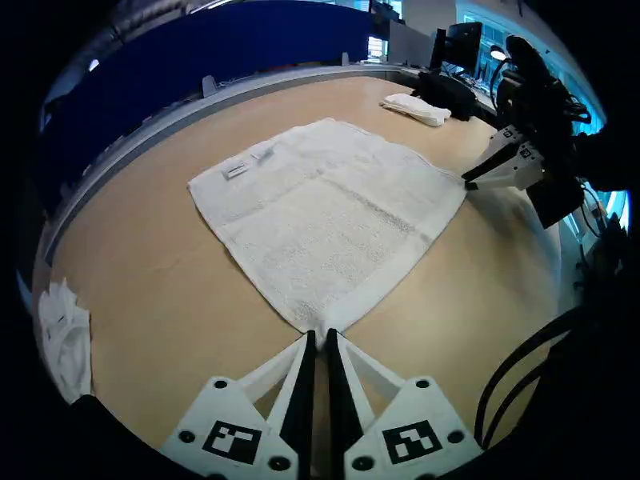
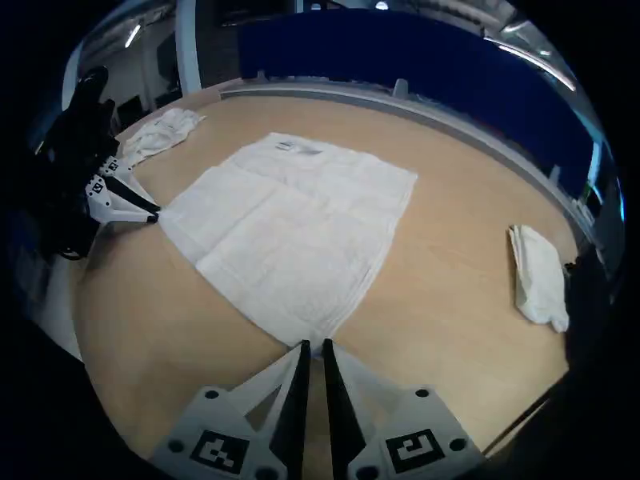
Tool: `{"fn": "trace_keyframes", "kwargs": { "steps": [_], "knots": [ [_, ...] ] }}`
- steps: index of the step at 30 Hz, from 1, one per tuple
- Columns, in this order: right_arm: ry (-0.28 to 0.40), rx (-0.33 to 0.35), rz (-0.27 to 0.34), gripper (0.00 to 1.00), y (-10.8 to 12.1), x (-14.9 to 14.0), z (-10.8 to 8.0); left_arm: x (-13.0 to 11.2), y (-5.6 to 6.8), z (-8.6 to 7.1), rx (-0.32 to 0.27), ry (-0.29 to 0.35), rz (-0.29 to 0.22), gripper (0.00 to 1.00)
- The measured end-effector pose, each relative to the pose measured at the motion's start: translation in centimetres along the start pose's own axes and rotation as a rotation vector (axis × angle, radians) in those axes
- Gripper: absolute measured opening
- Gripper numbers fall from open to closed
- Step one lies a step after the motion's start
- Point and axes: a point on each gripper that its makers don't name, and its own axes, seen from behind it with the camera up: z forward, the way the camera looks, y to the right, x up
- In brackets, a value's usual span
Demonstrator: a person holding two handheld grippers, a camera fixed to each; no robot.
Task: Fold towel
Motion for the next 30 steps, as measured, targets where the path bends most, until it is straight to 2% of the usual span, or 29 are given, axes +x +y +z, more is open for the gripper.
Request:
{"fn": "trace_keyframes", "kwargs": {
  "steps": [6,12,21,30],
  "knots": [
    [0.014,-0.002,0.003,0.12,0.2,0.8,-0.4,0.6,0.1,-0.4,0.006,0.013,-0.009,0.1],
    [0.059,-0.01,0.01,0.12,0.2,2.9,-1.9,2.5,-0.1,-1.8,0.022,0.052,-0.04,0.1],
    [0.139,-0.026,0.018,0.12,0.5,7.0,-5.5,6.2,-0.9,-5.4,0.037,0.106,-0.109,0.1],
    [0.168,-0.028,0.015,0.12,0.0,9.0,-9.1,8.7,-0.7,-9.0,0.05,0.133,-0.129,0.1]
  ]
}}
